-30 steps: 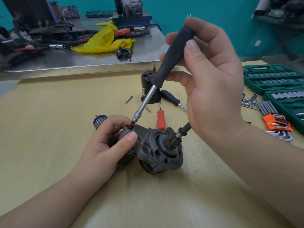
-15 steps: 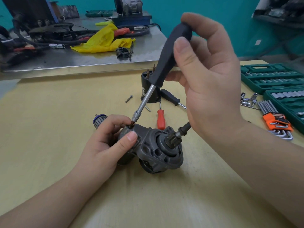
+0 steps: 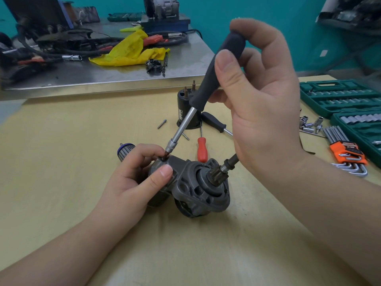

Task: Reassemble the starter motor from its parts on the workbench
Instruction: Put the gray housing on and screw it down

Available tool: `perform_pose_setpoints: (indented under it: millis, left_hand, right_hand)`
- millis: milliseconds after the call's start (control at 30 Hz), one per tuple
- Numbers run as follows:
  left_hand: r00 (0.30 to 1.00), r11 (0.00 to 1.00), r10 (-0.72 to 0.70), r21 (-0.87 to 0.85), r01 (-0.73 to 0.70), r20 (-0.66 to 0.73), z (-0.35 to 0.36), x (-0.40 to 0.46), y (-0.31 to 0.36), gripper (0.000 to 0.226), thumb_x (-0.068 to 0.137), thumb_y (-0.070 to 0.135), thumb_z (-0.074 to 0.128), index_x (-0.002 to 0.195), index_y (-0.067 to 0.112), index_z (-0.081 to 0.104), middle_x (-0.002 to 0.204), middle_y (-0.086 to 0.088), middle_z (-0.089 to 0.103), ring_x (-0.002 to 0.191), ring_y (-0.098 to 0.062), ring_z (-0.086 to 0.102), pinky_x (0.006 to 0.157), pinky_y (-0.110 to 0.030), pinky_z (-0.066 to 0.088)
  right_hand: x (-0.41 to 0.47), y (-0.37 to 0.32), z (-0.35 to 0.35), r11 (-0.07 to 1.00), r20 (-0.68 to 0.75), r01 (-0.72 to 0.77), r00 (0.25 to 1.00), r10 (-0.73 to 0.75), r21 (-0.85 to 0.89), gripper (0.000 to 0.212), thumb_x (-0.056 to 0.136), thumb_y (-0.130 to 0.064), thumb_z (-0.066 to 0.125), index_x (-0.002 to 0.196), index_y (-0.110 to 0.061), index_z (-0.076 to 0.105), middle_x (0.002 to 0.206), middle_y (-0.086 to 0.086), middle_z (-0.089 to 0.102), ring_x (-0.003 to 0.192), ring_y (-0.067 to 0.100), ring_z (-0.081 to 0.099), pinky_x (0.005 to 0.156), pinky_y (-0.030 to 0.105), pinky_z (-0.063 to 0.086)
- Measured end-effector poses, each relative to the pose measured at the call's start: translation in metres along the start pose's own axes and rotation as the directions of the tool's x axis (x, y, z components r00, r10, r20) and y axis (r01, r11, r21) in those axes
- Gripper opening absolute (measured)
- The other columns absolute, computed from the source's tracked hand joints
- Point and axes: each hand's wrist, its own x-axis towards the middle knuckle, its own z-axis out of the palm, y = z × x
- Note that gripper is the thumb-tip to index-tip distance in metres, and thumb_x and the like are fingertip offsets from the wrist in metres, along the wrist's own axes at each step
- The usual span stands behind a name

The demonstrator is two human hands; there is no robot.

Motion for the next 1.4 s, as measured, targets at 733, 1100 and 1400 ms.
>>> perform_pose_setpoints:
  millis: [733,1100,1400]
  left_hand:
    - [1.000,1.000,0.015,0.014,-0.015,0.018,-0.0018,0.0004,-0.0011,0.021,0.083,0.044,0.075,0.103,0.042,0.071,0.107,-0.022,0.062,0.085,-0.027,0.061,0.073,-0.033,0.055]
    - [1.000,1.000,0.010,0.024,-0.010,0.007,-0.0015,-0.0002,0.0001,0.020,0.082,0.044,0.075,0.102,0.042,0.071,0.103,-0.020,0.063,0.083,-0.025,0.062,0.071,-0.030,0.055]
    - [1.000,1.000,-0.015,0.001,0.015,0.001,-0.0009,-0.0005,0.0004,0.031,0.079,0.053,0.084,0.104,0.040,0.071,0.096,-0.010,0.068,0.082,-0.025,0.062,0.069,-0.031,0.055]
  right_hand:
    - [-0.0012,0.0015,-0.0016,0.997,0.011,-0.019,1.000,0.018,0.071,0.026,0.106,-0.004,0.052,0.131,-0.012,0.054,0.112,0.014,0.069,0.100,0.035,0.070,0.081,0.053,0.064]
    - [-0.0019,0.0020,-0.0030,0.993,0.003,-0.040,0.999,0.040,0.111,0.027,0.108,-0.001,0.047,0.133,-0.010,0.055,0.118,0.021,0.069,0.102,0.032,0.070,0.080,0.043,0.064]
    - [0.0001,0.0040,-0.0032,0.990,-0.023,-0.058,0.998,0.062,0.131,0.025,0.109,-0.004,0.050,0.132,-0.010,0.058,0.106,0.009,0.068,0.095,0.025,0.069,0.078,0.050,0.065]
